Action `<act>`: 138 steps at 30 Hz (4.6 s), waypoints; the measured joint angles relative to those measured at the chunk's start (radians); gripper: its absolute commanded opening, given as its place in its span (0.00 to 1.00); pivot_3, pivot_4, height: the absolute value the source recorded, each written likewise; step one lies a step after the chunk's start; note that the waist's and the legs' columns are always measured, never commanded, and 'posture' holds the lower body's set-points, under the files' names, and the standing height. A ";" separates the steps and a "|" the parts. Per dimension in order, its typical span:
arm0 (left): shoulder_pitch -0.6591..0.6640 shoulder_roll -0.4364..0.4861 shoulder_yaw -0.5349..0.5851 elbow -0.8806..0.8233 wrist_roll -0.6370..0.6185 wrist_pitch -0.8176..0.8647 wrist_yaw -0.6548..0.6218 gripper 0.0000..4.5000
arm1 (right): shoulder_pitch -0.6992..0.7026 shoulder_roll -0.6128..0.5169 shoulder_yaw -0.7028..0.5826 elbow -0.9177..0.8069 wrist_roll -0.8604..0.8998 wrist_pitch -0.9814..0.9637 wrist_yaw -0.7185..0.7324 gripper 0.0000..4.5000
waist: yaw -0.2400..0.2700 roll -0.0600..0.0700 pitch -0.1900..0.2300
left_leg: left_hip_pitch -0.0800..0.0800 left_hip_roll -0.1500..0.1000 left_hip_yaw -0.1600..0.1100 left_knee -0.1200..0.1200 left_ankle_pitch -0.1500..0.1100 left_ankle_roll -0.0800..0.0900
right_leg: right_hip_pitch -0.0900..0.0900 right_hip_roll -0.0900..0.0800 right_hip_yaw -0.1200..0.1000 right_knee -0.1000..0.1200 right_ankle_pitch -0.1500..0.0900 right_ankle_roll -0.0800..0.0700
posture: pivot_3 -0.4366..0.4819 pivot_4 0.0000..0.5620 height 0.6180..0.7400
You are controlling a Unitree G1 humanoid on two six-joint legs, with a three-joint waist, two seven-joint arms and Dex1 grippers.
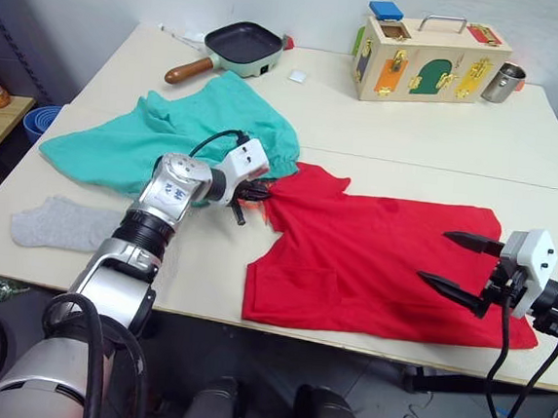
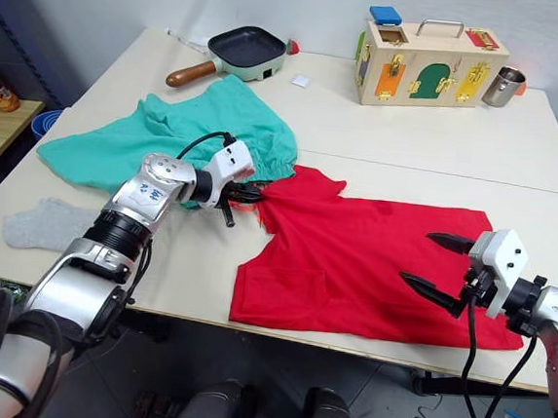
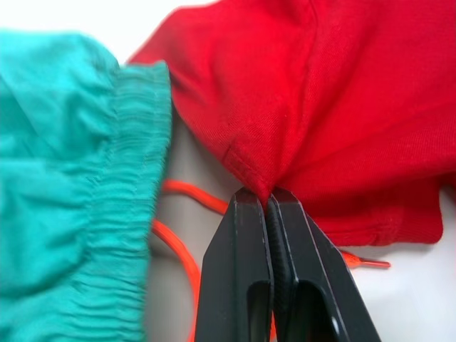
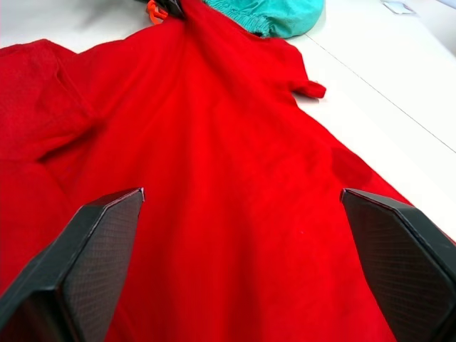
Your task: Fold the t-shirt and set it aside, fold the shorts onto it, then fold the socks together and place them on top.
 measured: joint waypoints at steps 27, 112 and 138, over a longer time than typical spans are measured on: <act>0.528 0.198 0.065 -0.905 -0.302 0.374 -0.164 0.62 | -0.046 -0.027 0.041 0.131 -0.044 0.027 0.106 1.00 | -0.003 0.000 0.000 | 0.001 0.000 -0.002 0.008 -0.003 0.002 | 0.001 -0.002 0.004 0.001 0.001 0.001 | 0.48 0.27 1.00; 0.475 0.139 0.002 -0.793 -0.238 0.533 0.008 0.00 | -0.376 0.063 0.231 0.399 -0.257 0.018 0.124 1.00 | -0.017 0.001 0.000 | -0.001 0.001 0.001 0.009 -0.003 0.001 | -0.001 -0.001 0.004 0.005 0.001 0.000 | 0.48 0.27 1.00; 0.692 0.314 0.269 -1.079 -0.419 0.695 0.094 0.20 | -0.325 0.100 0.232 0.435 -0.294 -0.035 -0.071 0.00 | -0.027 0.001 -0.001 | 0.001 0.002 0.001 0.008 -0.003 0.000 | 0.000 -0.001 0.005 0.004 0.000 0.000 | 0.48 0.27 1.00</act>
